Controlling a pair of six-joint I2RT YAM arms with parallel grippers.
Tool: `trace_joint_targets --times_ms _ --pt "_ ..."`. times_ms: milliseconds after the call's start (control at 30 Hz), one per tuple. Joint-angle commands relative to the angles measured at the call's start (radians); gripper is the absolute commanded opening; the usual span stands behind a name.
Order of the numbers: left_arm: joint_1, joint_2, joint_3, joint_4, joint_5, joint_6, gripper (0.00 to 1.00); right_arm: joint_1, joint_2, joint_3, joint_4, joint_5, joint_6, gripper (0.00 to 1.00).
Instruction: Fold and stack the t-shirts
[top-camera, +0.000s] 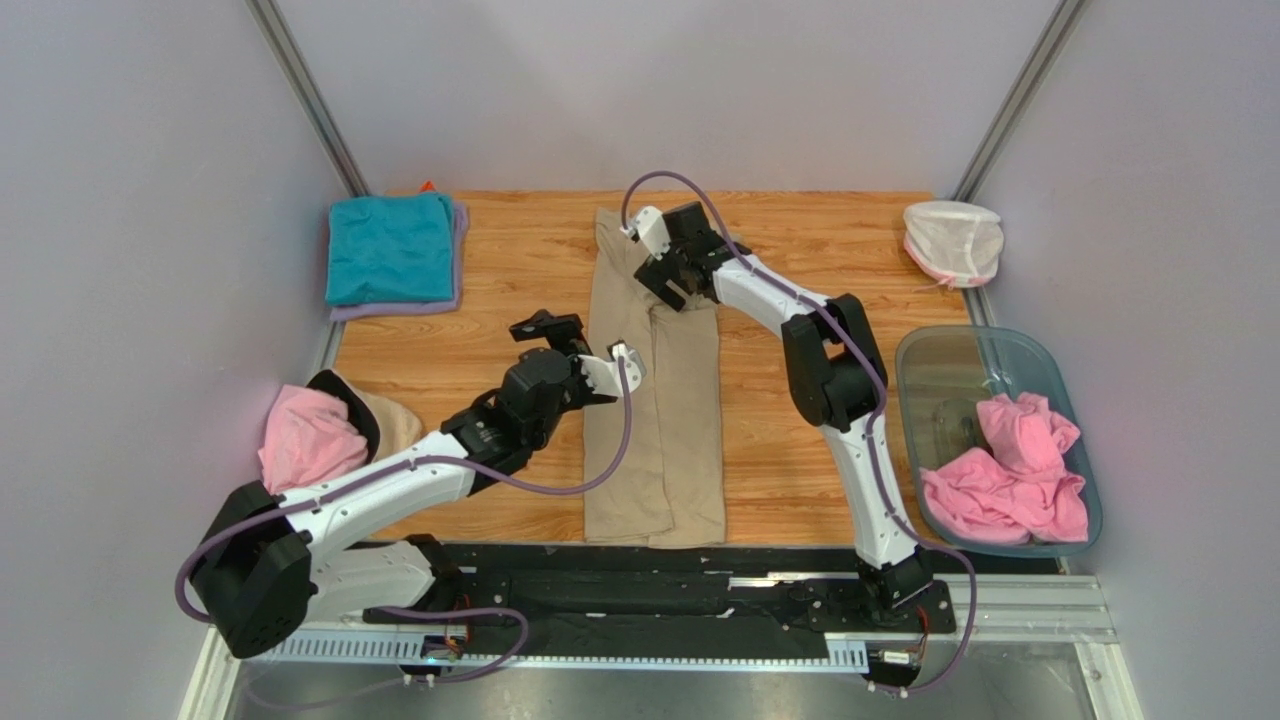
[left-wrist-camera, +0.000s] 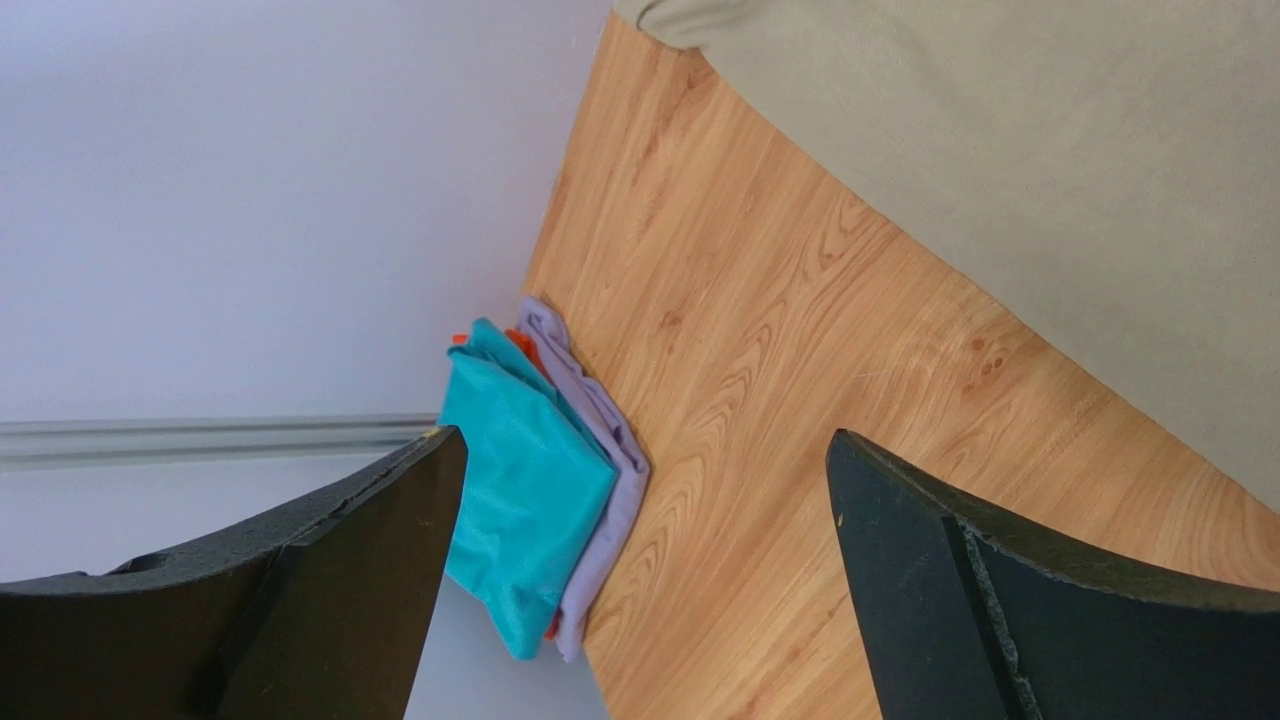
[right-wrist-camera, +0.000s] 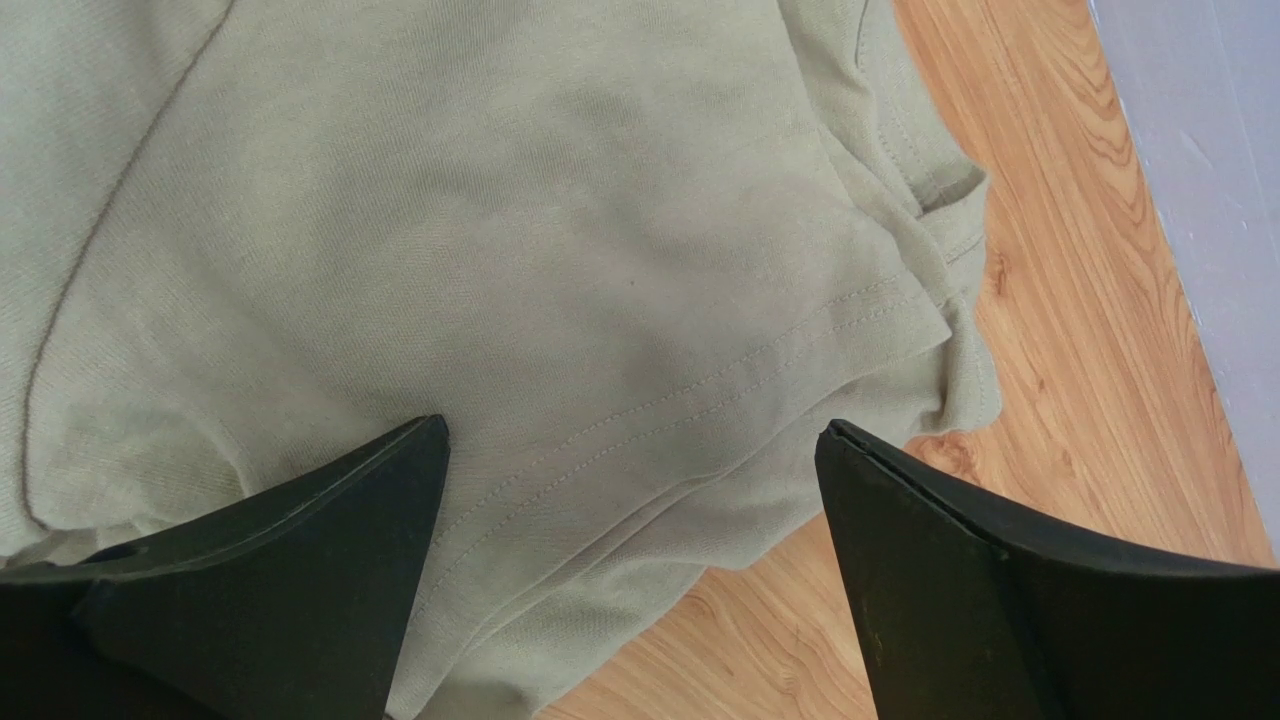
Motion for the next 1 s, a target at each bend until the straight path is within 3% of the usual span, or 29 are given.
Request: trace_joint_targets --times_ms 0,733,967 --pt "0.020 0.032 0.023 0.069 0.034 -0.003 0.99 0.005 0.052 0.052 0.036 0.018 -0.030 1.00" --pt "0.104 0.173 0.036 0.168 0.034 0.002 0.99 -0.041 0.337 0.383 0.151 0.135 -0.254 1.00" --pt "0.123 0.197 0.056 0.172 0.045 0.003 0.99 -0.044 0.376 0.400 0.220 0.173 -0.314 1.00"
